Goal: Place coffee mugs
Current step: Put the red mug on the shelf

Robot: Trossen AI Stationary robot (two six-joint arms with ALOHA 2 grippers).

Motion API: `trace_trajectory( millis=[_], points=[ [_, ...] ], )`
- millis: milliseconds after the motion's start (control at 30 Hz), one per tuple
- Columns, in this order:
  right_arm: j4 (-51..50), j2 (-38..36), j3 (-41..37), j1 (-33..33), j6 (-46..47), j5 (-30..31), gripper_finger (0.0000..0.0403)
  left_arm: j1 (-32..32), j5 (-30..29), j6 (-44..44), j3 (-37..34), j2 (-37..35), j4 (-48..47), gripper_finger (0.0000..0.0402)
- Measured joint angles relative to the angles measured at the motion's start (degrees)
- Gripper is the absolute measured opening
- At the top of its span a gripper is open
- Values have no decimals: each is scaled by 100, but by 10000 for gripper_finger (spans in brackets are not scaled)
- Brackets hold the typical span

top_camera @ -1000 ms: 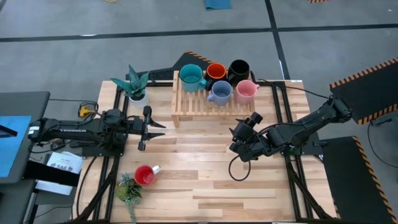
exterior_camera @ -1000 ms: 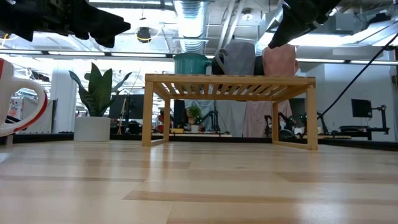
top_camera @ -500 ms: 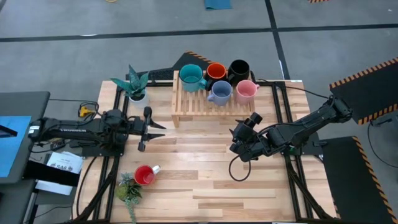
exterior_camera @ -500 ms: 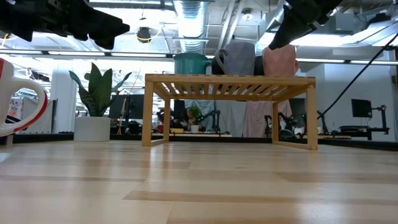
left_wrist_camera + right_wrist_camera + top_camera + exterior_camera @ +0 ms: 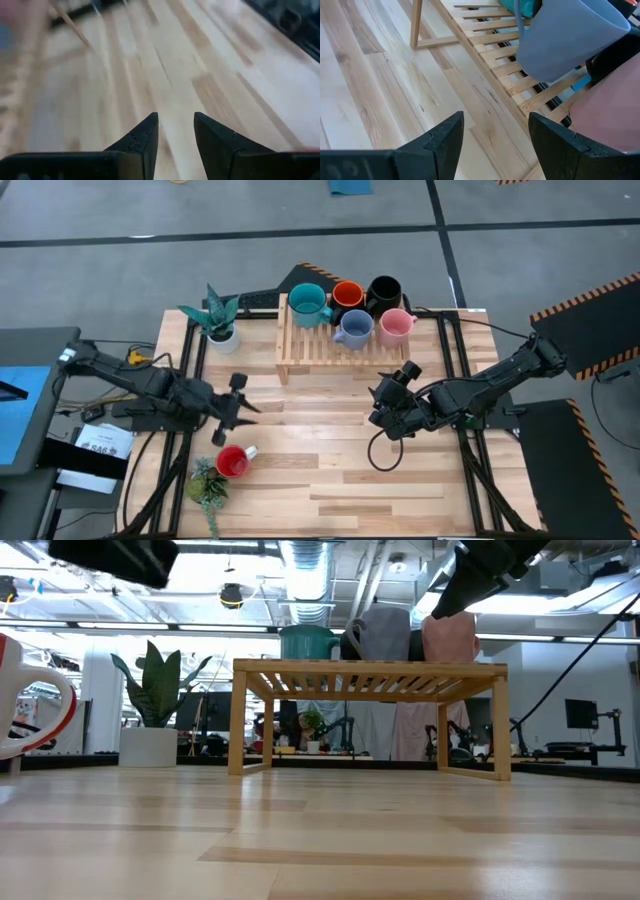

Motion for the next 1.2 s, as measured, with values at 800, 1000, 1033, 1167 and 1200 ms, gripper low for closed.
trace_trajectory(
  millis=[800,1000,1033,1167,1200],
  points=[
    [17,-1,2,0,-1,2,249,-2195,-699,-2756,2003,3118,-3148,183],
    [17,-2,0,0,-7,4,249,-2191,-654,-2863,2003,3528,-3508,183],
    [17,-2,0,0,-5,4,249,-2186,-650,-2863,2003,3600,-3531,183],
    [17,-2,2,0,-2,4,249,-2045,-118,-2815,2003,3892,-3530,183],
    [17,-2,2,0,-2,4,249,-1990,51,-2814,2003,3965,-3532,183]
  ],
)
